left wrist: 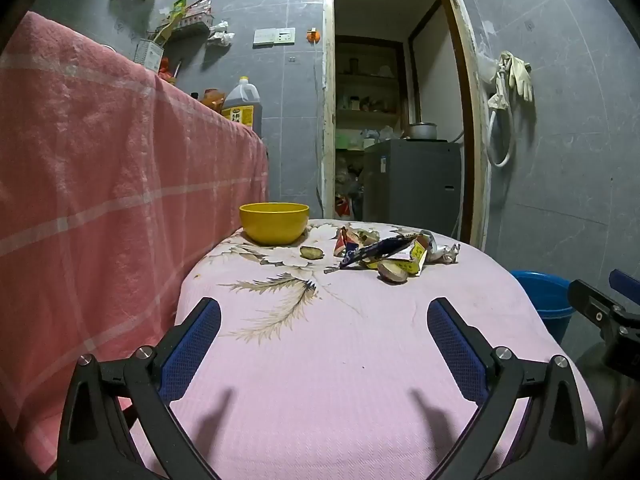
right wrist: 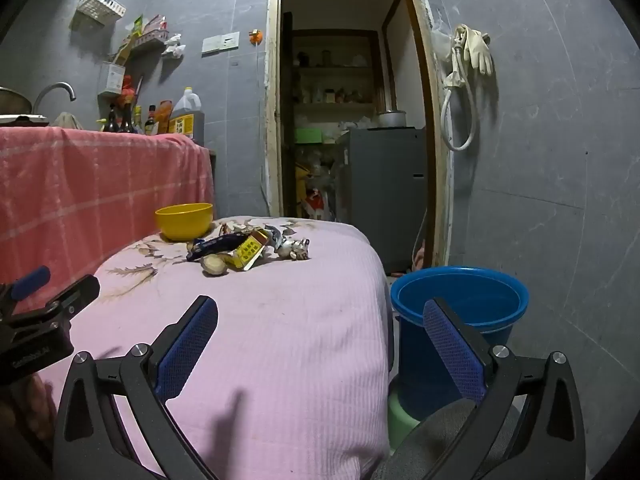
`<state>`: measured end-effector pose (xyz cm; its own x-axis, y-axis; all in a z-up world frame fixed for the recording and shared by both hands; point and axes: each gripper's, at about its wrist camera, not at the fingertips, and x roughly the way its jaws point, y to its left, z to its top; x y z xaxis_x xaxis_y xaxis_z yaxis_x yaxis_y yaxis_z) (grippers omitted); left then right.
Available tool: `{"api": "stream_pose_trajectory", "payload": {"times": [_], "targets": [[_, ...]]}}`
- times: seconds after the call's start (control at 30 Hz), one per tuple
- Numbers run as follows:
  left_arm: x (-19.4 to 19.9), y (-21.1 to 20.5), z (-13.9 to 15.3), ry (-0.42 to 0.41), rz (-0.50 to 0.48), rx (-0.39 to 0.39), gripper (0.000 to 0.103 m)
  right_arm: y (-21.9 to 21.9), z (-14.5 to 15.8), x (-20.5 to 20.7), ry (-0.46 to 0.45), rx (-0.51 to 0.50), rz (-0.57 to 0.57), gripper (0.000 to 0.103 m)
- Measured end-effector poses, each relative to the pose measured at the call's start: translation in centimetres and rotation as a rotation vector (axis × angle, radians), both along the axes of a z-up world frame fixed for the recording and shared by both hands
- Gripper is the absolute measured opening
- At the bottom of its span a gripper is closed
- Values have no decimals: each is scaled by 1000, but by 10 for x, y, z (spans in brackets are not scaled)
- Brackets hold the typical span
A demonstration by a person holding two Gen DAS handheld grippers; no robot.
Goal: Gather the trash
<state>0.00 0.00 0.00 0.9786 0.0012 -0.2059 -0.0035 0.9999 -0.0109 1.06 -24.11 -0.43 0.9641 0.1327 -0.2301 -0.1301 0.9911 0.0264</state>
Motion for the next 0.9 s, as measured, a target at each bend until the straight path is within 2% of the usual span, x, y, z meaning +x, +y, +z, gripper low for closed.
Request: {"api": "stream_pose_trajectory", "payload": {"times": [0.9], "targets": [[0, 0, 0, 1, -2, -5, 101, 1, 0, 0, 7, 6, 1, 103]]}}
